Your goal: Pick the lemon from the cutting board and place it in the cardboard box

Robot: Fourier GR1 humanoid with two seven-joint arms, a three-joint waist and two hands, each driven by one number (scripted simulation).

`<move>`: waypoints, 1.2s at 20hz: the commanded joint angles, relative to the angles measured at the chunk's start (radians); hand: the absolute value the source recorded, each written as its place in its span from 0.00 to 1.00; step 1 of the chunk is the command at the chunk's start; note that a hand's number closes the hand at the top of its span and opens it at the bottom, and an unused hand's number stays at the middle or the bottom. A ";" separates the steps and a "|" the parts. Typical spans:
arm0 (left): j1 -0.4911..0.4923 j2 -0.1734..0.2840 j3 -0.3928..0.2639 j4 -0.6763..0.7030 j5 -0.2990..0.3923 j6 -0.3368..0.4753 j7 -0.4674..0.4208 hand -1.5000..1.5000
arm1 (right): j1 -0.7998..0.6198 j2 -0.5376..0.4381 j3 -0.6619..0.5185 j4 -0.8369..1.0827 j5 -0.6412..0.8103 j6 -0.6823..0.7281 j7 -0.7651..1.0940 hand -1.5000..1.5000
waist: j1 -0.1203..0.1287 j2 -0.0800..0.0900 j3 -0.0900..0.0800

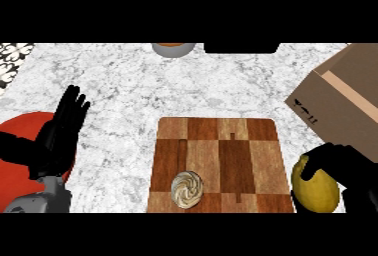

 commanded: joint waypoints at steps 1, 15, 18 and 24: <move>0.026 -0.009 -0.014 -0.016 -0.011 0.004 0.001 0.50 | -0.028 0.030 -0.192 -0.071 -0.295 0.073 -0.035 1.00 | 0.000 -0.002 0.001; 0.035 -0.007 -0.002 -0.040 0.019 -0.017 0.024 0.50 | -0.411 -0.253 -0.572 0.725 -0.309 -0.047 -0.415 1.00 | 0.012 -0.003 -0.001; 0.015 0.001 -0.006 -0.051 -0.012 0.005 0.029 0.50 | -0.279 -0.286 -0.501 0.786 -0.186 -0.088 -0.495 1.00 | 0.014 -0.001 0.000; -0.002 -0.020 -0.021 -0.021 -0.004 -0.005 0.008 0.50 | -0.377 -0.402 -0.497 1.100 -0.167 0.055 -0.507 0.00 | 0.029 0.006 0.001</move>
